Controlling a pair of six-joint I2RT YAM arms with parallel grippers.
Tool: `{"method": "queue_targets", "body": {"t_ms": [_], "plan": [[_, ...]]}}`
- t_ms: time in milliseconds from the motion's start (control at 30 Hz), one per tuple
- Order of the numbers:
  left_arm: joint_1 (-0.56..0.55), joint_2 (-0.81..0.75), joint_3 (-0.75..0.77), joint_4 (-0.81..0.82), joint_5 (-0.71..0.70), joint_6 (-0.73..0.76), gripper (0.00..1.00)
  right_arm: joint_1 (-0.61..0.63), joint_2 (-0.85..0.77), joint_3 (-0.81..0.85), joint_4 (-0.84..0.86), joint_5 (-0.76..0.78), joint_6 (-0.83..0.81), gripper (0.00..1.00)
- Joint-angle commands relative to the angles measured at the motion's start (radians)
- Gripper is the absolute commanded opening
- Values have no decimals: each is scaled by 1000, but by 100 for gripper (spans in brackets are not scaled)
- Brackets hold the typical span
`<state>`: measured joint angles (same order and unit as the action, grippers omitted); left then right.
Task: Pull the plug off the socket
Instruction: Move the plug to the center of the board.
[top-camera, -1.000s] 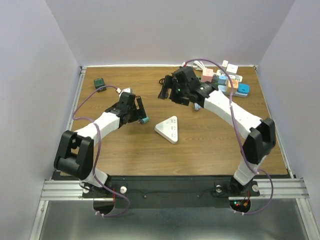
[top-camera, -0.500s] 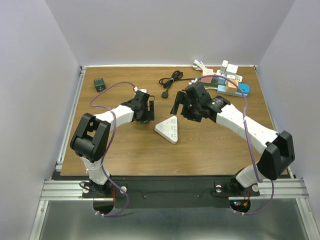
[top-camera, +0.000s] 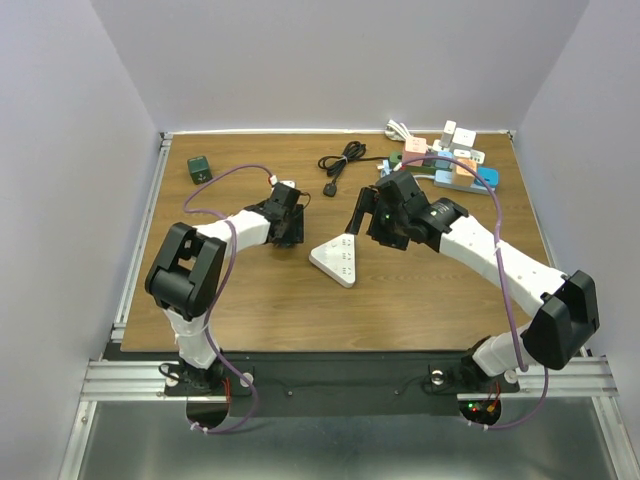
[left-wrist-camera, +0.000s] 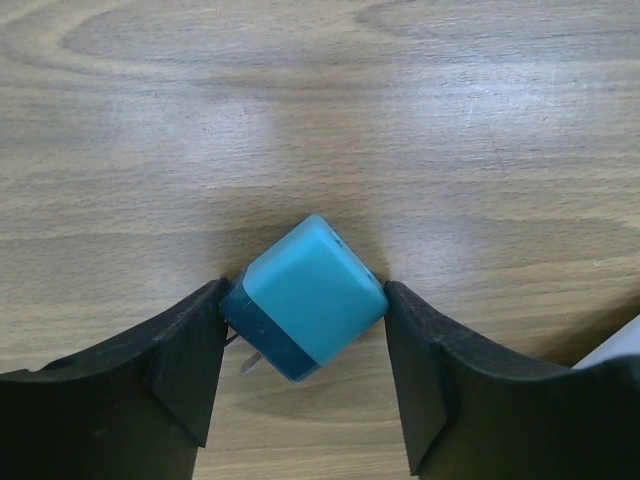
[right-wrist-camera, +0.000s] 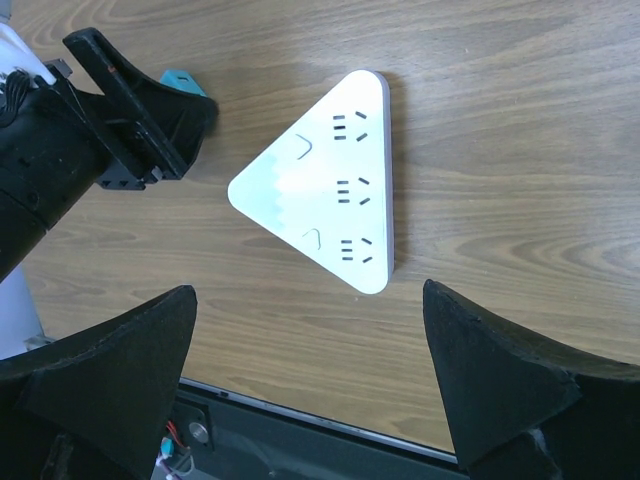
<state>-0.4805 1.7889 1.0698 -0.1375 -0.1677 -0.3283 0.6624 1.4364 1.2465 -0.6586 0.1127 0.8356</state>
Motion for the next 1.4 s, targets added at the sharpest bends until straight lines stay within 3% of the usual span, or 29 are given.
{"method": "queue_targets", "body": {"t_ms": [0, 100, 333, 567, 833, 1000, 1233, 1367], "plan": [[9, 21, 25, -7, -47, 8, 62, 6, -34, 2, 14, 18, 2, 99], [57, 10, 27, -14, -72, -2, 56, 6, -34, -2, 14, 15, -1, 98], [246, -2, 68, -36, -88, 6, 55, 6, -27, -7, 16, 13, -4, 98], [469, 115, 269, -77, -85, -8, 56, 5, -22, -15, 16, 16, -15, 98], [612, 361, 579, -152, -52, -18, 59, 6, -48, -77, 17, -2, -32, 98], [617, 431, 714, -191, -59, -3, 67, 5, -77, -125, 16, -7, -58, 99], [631, 432, 722, -195, -72, -18, 99, 6, -74, -136, 24, -13, -62, 100], [634, 365, 690, -218, -84, -63, 99, 6, -71, -125, 31, -5, -69, 100]]}}
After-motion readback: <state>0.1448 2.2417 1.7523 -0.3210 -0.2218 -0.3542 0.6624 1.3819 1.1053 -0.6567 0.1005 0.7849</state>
